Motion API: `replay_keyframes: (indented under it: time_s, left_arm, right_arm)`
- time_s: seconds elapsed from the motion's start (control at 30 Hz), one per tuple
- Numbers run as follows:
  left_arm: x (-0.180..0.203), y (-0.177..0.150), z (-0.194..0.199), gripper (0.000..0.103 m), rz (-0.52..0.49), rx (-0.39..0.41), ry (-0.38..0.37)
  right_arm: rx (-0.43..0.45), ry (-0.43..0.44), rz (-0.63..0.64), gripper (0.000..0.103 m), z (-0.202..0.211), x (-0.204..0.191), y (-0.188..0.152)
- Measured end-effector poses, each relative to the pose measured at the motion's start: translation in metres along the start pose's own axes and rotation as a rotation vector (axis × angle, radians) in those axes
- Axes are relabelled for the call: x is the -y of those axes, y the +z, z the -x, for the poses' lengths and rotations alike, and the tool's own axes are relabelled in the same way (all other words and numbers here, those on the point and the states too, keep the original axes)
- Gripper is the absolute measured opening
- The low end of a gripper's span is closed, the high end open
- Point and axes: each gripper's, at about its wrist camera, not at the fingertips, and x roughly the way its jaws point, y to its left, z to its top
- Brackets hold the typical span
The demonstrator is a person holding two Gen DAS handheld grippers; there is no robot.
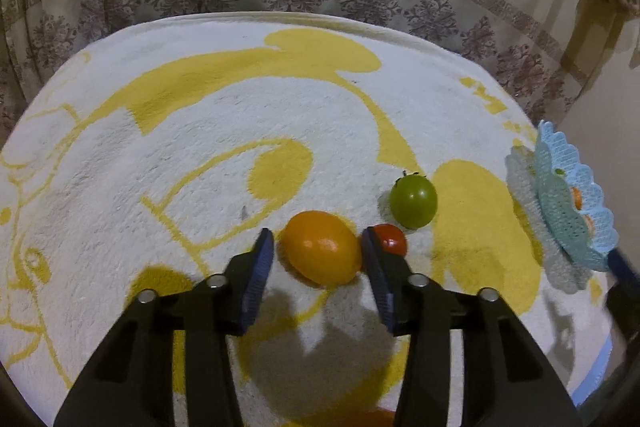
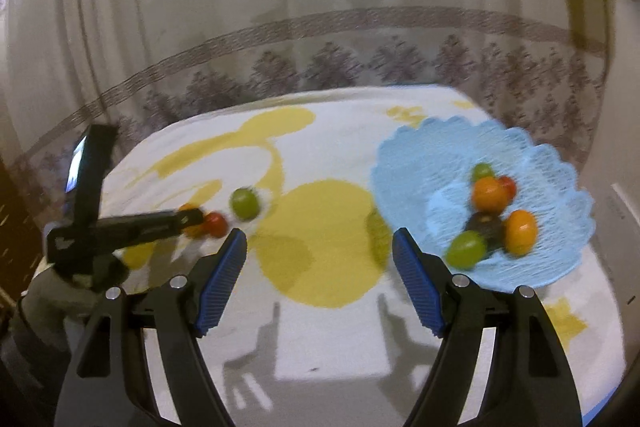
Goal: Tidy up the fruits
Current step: 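Move the left tool back to the towel and grasp the yellow-orange tomato, then grasp an orange with the right tool while the left tool holds its tomato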
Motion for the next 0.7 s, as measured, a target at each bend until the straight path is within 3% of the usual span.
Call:
replay_keyframes:
  time_s: [0.3, 0.7]
  left_arm:
    - [-0.002, -0.003, 0.015, 0.040, 0.025, 0.037, -0.006]
    - [-0.010, 0.001, 0.047, 0.040, 0.020, 0.146, 0.144]
  right_arm:
    - [-0.142, 0.146, 0.012, 0.077, -0.027, -0.037, -0.017]
    - [-0.297, 0.280, 0.069, 0.074, -0.060, -0.087, -0.033]
